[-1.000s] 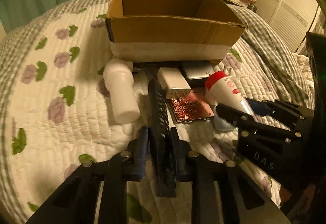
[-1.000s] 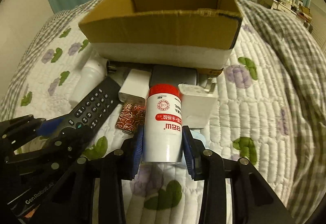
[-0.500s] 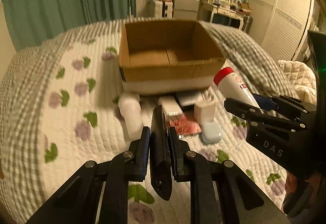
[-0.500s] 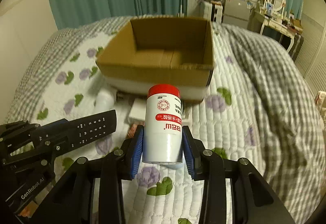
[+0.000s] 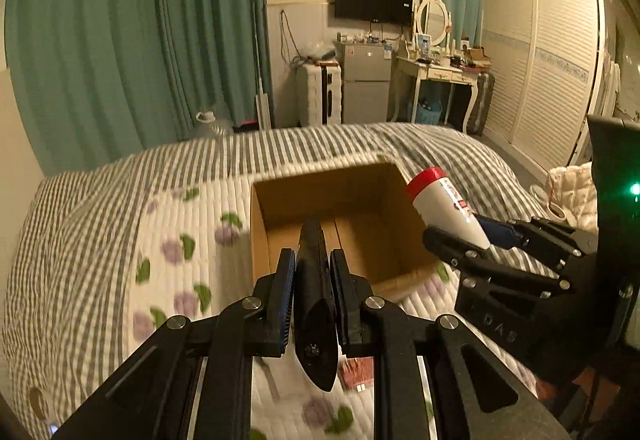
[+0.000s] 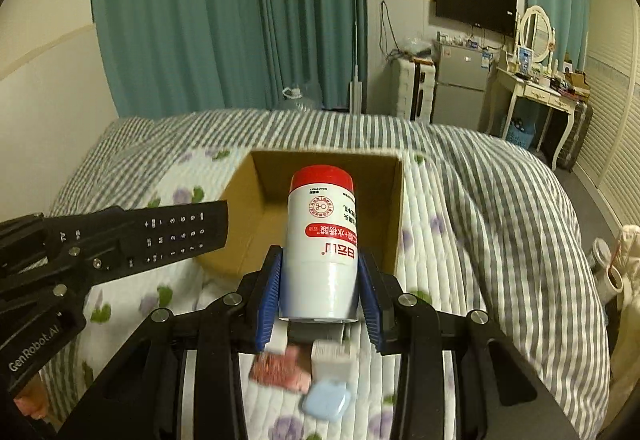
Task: Organize rigid objects
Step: 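Carry the remote and bottle over the box and open both tools to drop them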
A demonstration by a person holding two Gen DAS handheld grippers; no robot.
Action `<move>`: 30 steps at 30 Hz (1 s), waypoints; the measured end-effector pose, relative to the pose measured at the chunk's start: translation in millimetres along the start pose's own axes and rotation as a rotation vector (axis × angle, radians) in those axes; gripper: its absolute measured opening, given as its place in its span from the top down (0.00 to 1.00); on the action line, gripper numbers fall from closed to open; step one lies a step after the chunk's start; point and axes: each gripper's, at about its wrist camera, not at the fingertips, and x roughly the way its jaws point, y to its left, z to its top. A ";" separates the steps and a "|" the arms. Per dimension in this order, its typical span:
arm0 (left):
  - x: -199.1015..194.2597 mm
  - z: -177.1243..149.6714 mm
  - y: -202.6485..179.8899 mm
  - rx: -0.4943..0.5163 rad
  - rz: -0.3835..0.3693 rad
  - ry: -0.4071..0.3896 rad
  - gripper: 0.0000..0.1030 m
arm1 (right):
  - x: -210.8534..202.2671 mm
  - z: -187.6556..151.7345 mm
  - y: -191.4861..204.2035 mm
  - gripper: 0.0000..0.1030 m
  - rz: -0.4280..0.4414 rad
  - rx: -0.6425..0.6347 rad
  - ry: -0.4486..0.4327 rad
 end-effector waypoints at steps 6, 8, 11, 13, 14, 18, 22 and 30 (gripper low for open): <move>46.2 20.0 1.6 -0.004 0.008 0.013 0.83 | 39.0 28.4 -7.5 0.65 0.005 -0.002 -0.005; 68.4 21.2 4.0 -0.008 0.008 0.035 0.83 | 53.1 32.6 -10.0 0.65 0.002 -0.003 0.003; 96.6 19.6 8.9 -0.032 0.010 0.066 0.83 | 77.3 33.8 -15.1 0.65 0.001 0.000 0.019; 111.4 16.8 10.8 -0.044 0.007 0.076 0.83 | 95.9 33.0 -19.6 0.65 0.003 0.007 0.034; 118.3 15.4 11.6 -0.046 0.005 0.080 0.83 | 103.8 32.1 -22.1 0.65 0.004 0.009 0.041; 142.4 8.8 7.9 -0.027 0.018 0.100 0.83 | 129.9 25.2 -29.7 0.65 0.006 0.016 0.069; 162.3 1.5 4.6 -0.020 0.015 0.129 0.83 | 148.8 20.6 -36.3 0.65 0.011 0.024 0.089; 157.1 7.7 4.1 -0.013 0.036 0.119 0.63 | 157.4 23.5 -39.9 0.61 0.035 0.050 0.093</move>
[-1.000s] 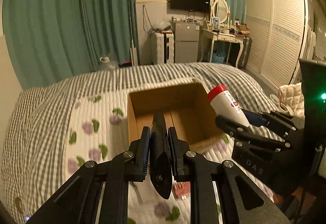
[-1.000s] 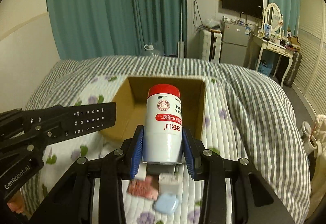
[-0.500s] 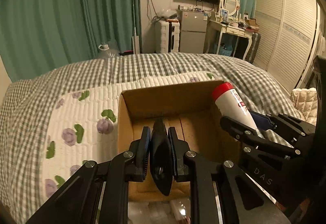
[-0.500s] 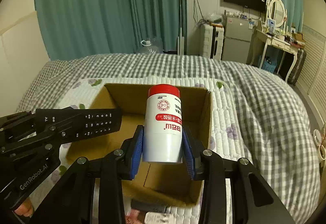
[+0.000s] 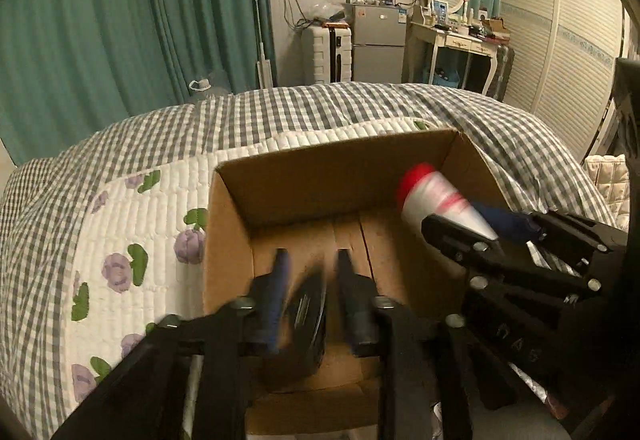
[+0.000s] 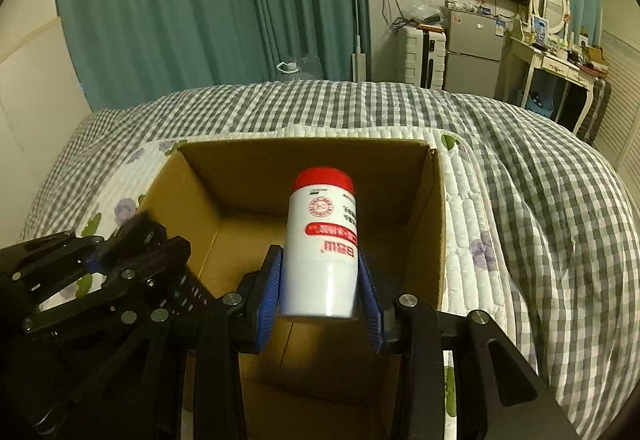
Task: Organize rigid objects
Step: 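Carry the remote and bottle over the box and open both tools to drop them, then grasp the light blue earbud case with the right tool while the left tool grasps the white cylindrical bottle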
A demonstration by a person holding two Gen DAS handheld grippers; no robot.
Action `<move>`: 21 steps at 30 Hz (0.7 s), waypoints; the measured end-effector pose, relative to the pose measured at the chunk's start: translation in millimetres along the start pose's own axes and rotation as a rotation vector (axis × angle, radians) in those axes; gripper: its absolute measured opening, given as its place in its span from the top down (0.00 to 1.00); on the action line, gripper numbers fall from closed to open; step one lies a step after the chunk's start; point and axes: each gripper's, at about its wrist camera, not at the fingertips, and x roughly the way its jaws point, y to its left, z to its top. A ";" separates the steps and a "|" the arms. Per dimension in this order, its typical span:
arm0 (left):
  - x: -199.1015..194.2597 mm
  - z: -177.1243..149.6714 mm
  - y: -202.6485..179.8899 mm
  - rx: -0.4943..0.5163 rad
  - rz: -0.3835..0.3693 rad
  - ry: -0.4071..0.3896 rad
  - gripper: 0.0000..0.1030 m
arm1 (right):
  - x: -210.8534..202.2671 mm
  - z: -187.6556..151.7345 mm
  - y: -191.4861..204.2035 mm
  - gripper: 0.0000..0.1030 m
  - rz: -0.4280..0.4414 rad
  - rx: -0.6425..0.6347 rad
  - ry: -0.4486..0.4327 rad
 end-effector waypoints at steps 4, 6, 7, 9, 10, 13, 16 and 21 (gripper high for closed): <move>-22.4 2.8 9.6 -0.031 0.016 -0.033 0.43 | -20.6 9.2 -8.2 0.36 -0.047 0.051 -0.041; -42.3 3.0 12.8 -0.038 0.017 -0.052 0.38 | -37.1 12.7 -11.6 0.36 -0.060 0.069 -0.054; -49.2 3.8 13.9 -0.039 0.021 -0.061 0.31 | -43.7 13.5 -12.6 0.36 -0.066 0.071 -0.057; -73.4 3.7 15.8 -0.037 0.031 -0.096 0.25 | -64.3 15.4 -13.2 0.36 -0.088 0.067 -0.070; -89.6 2.3 16.8 -0.035 0.033 -0.118 0.23 | -76.7 15.6 -12.0 0.35 -0.102 0.064 -0.082; -121.6 -1.0 20.5 -0.042 0.042 -0.147 0.14 | -111.3 13.8 -8.6 0.27 -0.126 0.054 -0.110; -152.2 -10.3 23.7 -0.049 0.045 -0.178 0.12 | -148.6 8.5 -1.6 0.24 -0.145 0.039 -0.146; -186.5 -36.2 32.4 -0.083 0.039 -0.199 0.05 | -196.8 -10.1 16.0 0.14 -0.164 0.023 -0.187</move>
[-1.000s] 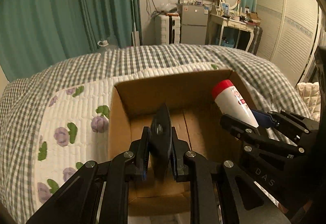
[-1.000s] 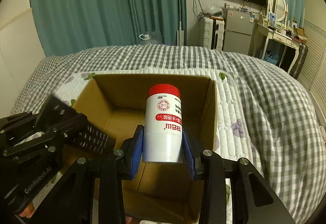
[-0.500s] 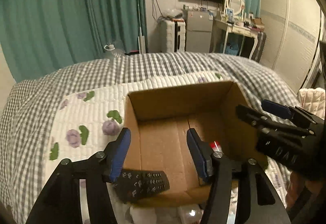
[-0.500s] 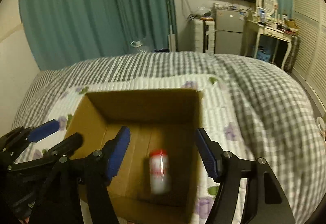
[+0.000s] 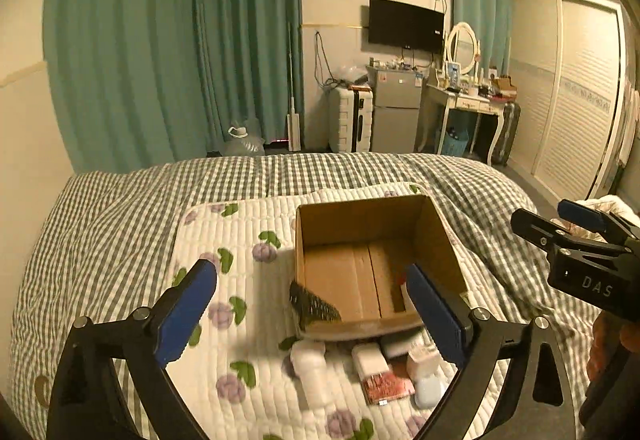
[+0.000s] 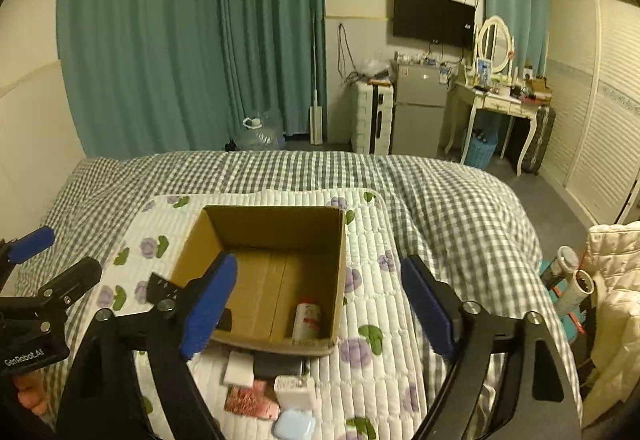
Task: Organize rigid objects
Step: 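Grasp the light blue earbud case with the right tool while the left tool grasps the white cylindrical bottle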
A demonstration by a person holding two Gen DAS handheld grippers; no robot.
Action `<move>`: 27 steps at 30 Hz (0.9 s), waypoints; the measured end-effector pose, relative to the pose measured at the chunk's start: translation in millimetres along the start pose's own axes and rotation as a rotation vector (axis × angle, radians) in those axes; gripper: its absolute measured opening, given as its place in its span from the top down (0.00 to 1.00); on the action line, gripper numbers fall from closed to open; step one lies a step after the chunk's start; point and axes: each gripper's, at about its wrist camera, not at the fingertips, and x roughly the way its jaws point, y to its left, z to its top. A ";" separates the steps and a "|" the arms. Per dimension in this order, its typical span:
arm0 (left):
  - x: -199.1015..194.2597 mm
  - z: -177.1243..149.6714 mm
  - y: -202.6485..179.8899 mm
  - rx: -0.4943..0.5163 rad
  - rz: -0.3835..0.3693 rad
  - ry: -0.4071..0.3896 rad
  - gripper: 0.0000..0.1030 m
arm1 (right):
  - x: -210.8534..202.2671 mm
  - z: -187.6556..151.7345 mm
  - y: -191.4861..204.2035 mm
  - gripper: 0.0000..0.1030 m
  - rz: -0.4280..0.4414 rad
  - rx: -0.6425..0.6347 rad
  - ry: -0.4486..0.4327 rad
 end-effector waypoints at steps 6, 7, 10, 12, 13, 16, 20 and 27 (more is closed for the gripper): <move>-13.2 -26.9 8.6 -0.019 0.012 0.009 0.03 | -31.0 -25.8 11.0 0.09 -0.020 -0.007 -0.006; -13.5 -31.9 9.6 -0.023 0.014 0.012 0.02 | -31.5 -32.2 12.7 0.09 -0.019 -0.007 0.001; -2.5 -52.3 14.7 -0.043 0.023 0.044 0.02 | -22.9 -49.4 14.8 0.08 -0.017 -0.008 0.035; 9.4 -64.8 16.1 -0.049 0.027 0.071 0.02 | -10.6 -64.2 15.3 0.08 -0.015 -0.004 0.067; 16.5 -71.4 16.9 -0.049 0.031 0.087 0.02 | -3.3 -70.7 16.1 0.08 -0.013 -0.004 0.085; 36.5 -92.0 18.6 -0.051 0.047 0.122 0.02 | 25.0 -97.2 17.6 0.08 -0.020 -0.013 0.156; 64.8 -117.1 22.4 -0.083 0.038 0.189 0.02 | 60.0 -131.1 15.8 0.08 -0.039 -0.021 0.246; 86.7 -141.5 15.1 -0.061 0.049 0.252 0.02 | 110.8 -182.8 14.1 0.10 -0.033 -0.017 0.427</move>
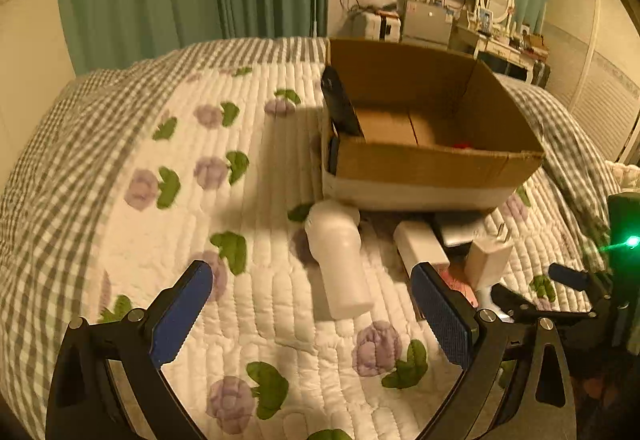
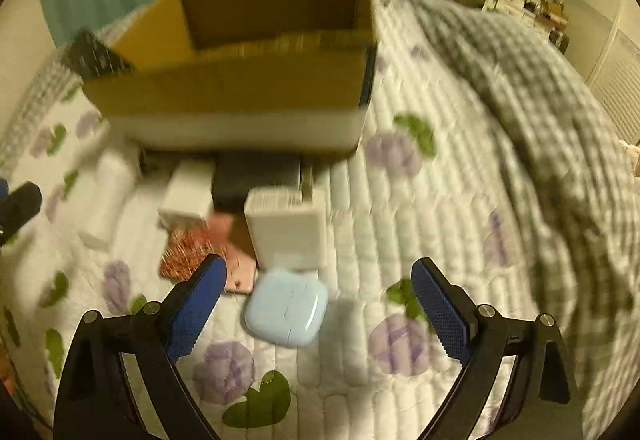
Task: Organize rigid objects
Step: 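Grasp the light blue earbud case with the right tool while the left tool grasps the white cylindrical bottle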
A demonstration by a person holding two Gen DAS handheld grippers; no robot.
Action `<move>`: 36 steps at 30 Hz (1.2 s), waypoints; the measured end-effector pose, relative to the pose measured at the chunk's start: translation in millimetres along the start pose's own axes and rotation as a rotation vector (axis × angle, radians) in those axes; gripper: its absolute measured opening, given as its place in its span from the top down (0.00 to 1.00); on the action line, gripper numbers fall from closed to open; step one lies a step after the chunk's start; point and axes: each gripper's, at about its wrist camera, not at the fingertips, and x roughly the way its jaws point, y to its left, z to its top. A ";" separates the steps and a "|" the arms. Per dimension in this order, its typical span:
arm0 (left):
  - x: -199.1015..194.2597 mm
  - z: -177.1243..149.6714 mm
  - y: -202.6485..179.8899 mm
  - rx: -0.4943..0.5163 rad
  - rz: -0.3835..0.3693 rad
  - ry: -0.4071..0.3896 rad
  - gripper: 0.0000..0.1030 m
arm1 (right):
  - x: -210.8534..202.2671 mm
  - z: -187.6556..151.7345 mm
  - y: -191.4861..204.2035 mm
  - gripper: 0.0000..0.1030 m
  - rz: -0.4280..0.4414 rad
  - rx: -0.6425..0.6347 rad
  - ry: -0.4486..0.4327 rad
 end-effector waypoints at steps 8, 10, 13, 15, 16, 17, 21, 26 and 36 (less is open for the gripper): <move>6.8 -5.3 -0.6 0.003 -0.016 0.024 0.02 | 31.9 -21.4 13.5 0.35 -0.013 -0.090 0.141; 7.8 -5.5 -0.2 0.003 -0.015 0.029 0.02 | 33.9 -23.9 15.7 0.41 -0.024 -0.110 0.132; 9.9 -7.3 -0.2 0.005 -0.012 0.035 0.02 | 30.8 -24.7 19.1 0.47 -0.035 -0.116 0.104; 12.1 -7.0 -0.2 0.002 -0.013 0.042 0.02 | 24.0 -21.3 19.4 0.47 -0.026 -0.105 0.077; 13.7 -6.9 -0.2 -0.002 -0.012 0.048 0.02 | 18.3 -19.8 17.2 0.47 -0.025 -0.100 0.061; 15.7 -6.6 0.0 -0.007 -0.015 0.055 0.02 | 12.7 -17.1 14.9 0.47 -0.029 -0.095 0.043; 25.6 -1.9 -4.0 -0.004 -0.024 0.072 0.02 | -6.6 -0.1 6.7 0.47 -0.004 -0.064 -0.017; 46.0 7.2 -7.7 -0.021 -0.034 0.107 0.02 | -12.2 19.4 7.1 0.47 0.015 -0.046 -0.056; 94.9 26.7 -9.1 -0.052 -0.030 0.162 0.23 | 7.6 39.8 15.3 0.47 0.037 -0.044 -0.077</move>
